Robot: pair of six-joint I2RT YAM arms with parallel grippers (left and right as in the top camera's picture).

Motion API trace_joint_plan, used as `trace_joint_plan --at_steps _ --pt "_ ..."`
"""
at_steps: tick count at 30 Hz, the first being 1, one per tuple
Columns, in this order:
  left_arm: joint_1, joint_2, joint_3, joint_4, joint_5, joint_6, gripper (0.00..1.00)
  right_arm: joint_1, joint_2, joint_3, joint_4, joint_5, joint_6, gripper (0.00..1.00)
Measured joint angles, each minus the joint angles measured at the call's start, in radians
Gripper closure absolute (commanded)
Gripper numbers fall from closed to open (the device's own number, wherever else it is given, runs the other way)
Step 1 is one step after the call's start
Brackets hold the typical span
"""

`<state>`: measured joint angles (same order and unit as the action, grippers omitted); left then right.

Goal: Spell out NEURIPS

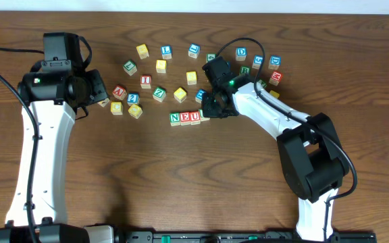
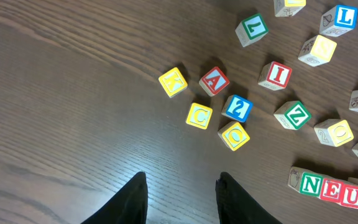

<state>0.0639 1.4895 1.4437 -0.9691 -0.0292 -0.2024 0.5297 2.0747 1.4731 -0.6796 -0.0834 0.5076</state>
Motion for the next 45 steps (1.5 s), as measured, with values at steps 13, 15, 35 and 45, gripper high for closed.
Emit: trace_joint_plan --at_steps 13,15,35,45 --pt "0.000 0.000 0.000 0.000 0.000 0.000 0.64 0.019 -0.002 0.054 0.053 0.027 -0.050 0.92" --pt "0.000 0.000 0.000 0.000 0.000 0.000 0.64 0.034 -0.002 0.054 0.064 0.028 -0.053 0.94" --pt "0.000 0.000 0.000 0.000 0.000 0.000 0.64 0.070 0.023 0.054 0.089 0.079 -0.056 0.99" --pt "0.000 0.000 0.000 0.000 0.000 0.000 0.64 0.070 0.031 0.054 0.068 0.080 -0.056 0.99"
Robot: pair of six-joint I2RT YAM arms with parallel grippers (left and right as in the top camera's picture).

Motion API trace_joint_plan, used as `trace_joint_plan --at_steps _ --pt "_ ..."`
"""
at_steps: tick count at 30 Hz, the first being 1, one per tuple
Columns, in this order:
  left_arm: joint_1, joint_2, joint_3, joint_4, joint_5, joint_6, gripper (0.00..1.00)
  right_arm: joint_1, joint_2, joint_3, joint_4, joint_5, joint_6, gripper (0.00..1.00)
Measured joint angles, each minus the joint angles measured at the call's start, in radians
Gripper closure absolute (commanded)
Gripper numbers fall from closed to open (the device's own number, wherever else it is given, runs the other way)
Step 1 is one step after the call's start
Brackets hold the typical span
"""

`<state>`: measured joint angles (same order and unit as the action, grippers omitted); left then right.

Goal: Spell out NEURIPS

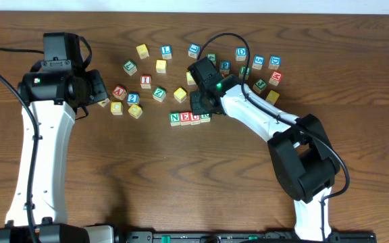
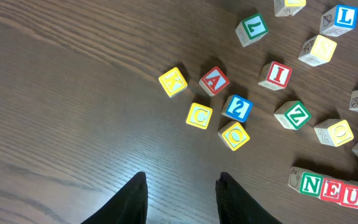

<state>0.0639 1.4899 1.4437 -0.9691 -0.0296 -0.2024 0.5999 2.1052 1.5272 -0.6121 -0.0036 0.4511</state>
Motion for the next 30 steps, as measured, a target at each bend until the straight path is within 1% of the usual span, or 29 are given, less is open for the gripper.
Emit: trace_joint_plan --at_steps 11,17,21,24,26,29,30 --pt "0.000 0.000 0.000 0.000 0.000 0.000 0.64 -0.003 0.000 0.004 0.013 0.000 0.000 0.99" --pt "0.000 0.000 0.000 -0.005 0.008 0.000 0.66 -0.041 -0.017 0.054 -0.031 -0.014 0.001 0.99" --pt "-0.002 0.000 -0.008 -0.008 0.048 -0.003 0.70 -0.092 -0.079 0.068 -0.144 -0.017 0.013 0.99" --pt "-0.016 0.000 -0.046 -0.003 0.069 -0.018 0.76 -0.122 -0.103 0.072 -0.217 -0.024 0.020 0.99" --pt "-0.036 0.000 -0.084 0.010 0.079 -0.037 0.78 -0.129 -0.104 0.064 -0.232 -0.027 0.022 0.99" --pt "-0.084 0.007 -0.145 0.053 0.088 -0.072 0.81 -0.129 -0.104 0.024 -0.211 -0.038 0.025 0.99" --pt "-0.100 0.011 -0.161 0.068 0.093 -0.081 0.85 -0.129 -0.104 0.011 -0.196 -0.045 0.027 0.99"
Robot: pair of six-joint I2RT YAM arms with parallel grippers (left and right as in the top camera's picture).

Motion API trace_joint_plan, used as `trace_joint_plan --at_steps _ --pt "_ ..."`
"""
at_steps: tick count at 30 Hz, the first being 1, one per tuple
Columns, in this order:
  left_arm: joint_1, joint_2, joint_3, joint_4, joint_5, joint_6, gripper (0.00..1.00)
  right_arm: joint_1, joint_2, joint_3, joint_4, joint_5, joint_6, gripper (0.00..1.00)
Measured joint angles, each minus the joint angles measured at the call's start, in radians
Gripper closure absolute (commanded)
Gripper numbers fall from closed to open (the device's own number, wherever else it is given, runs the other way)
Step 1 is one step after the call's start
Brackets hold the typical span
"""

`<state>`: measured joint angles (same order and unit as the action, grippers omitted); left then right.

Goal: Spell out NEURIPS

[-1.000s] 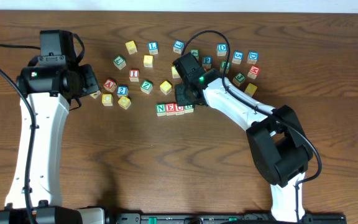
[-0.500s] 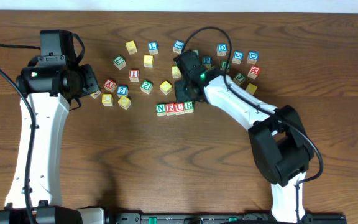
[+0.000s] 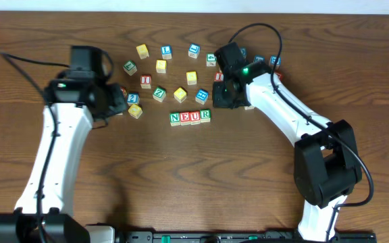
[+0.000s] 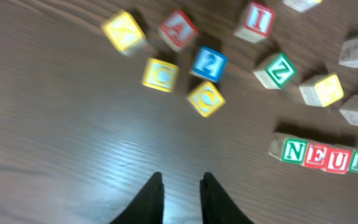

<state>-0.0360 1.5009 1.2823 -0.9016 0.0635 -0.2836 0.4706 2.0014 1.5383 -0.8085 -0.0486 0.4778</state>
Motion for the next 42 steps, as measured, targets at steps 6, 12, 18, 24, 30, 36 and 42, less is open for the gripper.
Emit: trace_joint_plan --at_steps 6,12,18,24,30,36,42 --pt "-0.092 0.059 -0.066 0.096 0.041 -0.032 0.88 0.005 0.000 -0.077 0.093 -0.023 0.016 0.99" --pt "-0.110 0.146 -0.066 0.128 0.060 -0.058 0.89 0.027 0.000 -0.132 0.188 -0.030 0.020 0.99" --pt "-0.110 0.218 -0.066 0.143 0.074 -0.061 0.89 0.039 0.000 -0.159 0.218 -0.035 0.025 0.99" --pt "-0.112 0.230 -0.066 0.166 0.084 -0.061 0.89 0.040 0.000 -0.166 0.253 -0.034 0.031 0.99" --pt "-0.129 0.231 -0.066 0.203 0.098 -0.064 0.89 0.059 0.000 -0.181 0.261 -0.034 0.031 0.99" --pt "-0.139 0.231 -0.066 0.207 0.105 -0.073 0.89 0.069 0.000 -0.181 0.265 -0.034 0.031 0.99" --pt "-0.145 0.231 -0.066 0.207 0.111 -0.079 0.89 0.069 0.000 -0.181 0.267 -0.034 0.031 0.99"
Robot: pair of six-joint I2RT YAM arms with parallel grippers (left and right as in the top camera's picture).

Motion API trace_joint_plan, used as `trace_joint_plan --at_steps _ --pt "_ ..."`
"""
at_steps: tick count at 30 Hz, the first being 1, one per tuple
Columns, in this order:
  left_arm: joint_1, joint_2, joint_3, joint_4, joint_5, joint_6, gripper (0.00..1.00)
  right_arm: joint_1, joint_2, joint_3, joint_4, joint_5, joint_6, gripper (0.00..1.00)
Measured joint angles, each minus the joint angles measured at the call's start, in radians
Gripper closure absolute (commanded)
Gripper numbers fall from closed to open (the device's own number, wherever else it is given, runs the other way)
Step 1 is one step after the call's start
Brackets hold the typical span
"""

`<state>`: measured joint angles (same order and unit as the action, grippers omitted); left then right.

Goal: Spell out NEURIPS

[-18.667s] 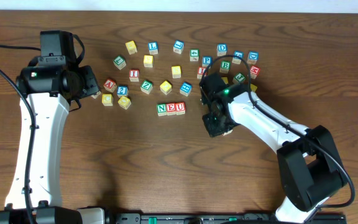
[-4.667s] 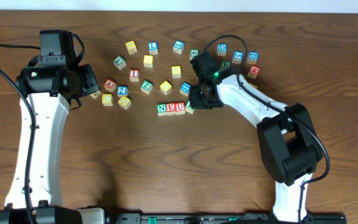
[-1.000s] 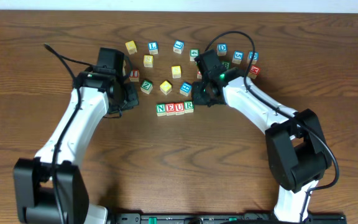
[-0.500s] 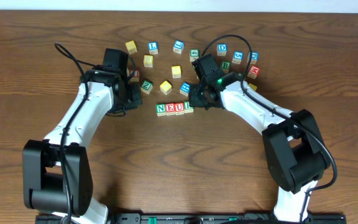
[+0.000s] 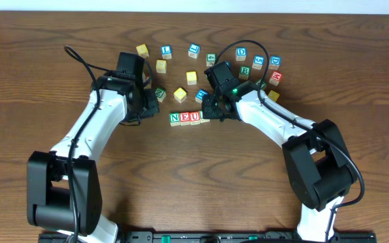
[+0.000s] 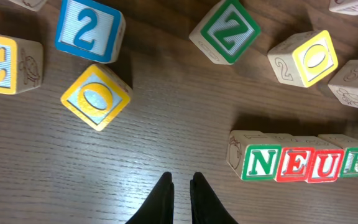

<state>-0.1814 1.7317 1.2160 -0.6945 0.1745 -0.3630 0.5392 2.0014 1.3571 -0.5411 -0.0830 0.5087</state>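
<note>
A row of blocks reads N [image 6: 260, 163], E, U, R [image 6: 355, 160] on the wooden table; it also shows in the overhead view as the row [image 5: 189, 117]. My left gripper [image 6: 181, 179] is shut with nothing between its fingers, low over bare wood just left of the N. Its arm covers the blocks around it in the overhead view. My right gripper [image 5: 215, 108] sits at the row's right end, beside the R. Whether it is open or holds a block is hidden. I cannot pick out I, P or S blocks.
Close ahead of the left gripper lie a yellow O block [image 6: 96, 96], a blue 2 [image 6: 89, 28], a green Z [image 6: 227, 31] and another yellow block [image 6: 307, 57]. Several more blocks are scattered behind the row, among them a blue L [image 5: 166, 50] and a D [image 5: 241, 52].
My left arm has moved right and lower, near the row's left end, and its fingers have closed. My right gripper has moved from the blocks at the back right to the row's right end.
At first my left gripper hung open far to the left and my right gripper was at the R end of the row. Then the right gripper was among the back blocks, the left fingers narrower. Now both grippers flank the NEUR row.
</note>
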Motion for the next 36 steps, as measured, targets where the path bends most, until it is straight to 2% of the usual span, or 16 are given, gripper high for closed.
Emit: trace_joint_plan --at_steps 8,28,36 --pt "-0.031 0.023 -0.015 0.050 0.004 -0.022 0.92 0.000 0.000 0.000 -0.001 0.000 0.000 0.99" --pt "-0.053 0.172 -0.027 0.134 0.116 -0.034 0.92 0.000 0.000 0.000 -0.012 0.006 0.000 0.98" --pt "-0.082 0.178 -0.027 0.162 0.126 -0.033 0.92 0.000 0.000 0.000 -0.014 0.016 0.000 0.99"
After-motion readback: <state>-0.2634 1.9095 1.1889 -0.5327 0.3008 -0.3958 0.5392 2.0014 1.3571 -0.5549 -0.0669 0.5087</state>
